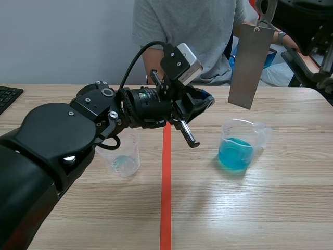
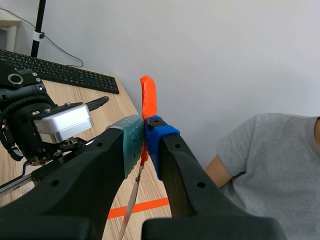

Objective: Do the redox reaction experiment.
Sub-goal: 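Raise the plate and point at it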

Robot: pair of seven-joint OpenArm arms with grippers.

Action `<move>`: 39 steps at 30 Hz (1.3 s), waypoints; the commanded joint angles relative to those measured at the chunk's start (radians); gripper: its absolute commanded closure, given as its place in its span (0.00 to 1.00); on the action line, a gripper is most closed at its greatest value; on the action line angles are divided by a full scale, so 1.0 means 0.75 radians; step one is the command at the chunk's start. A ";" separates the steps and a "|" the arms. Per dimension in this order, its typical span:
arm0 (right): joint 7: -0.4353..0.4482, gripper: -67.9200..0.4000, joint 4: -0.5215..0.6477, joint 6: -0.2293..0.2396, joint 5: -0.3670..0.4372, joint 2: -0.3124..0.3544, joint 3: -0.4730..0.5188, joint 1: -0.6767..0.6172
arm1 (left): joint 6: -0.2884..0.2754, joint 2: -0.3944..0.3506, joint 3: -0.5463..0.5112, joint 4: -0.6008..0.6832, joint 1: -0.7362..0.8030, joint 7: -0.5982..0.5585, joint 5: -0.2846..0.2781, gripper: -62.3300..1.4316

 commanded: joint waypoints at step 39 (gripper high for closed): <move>0.017 0.98 0.017 0.008 0.030 0.021 0.029 0.035 | -0.041 -0.240 -0.203 0.627 0.428 0.194 -0.188 0.91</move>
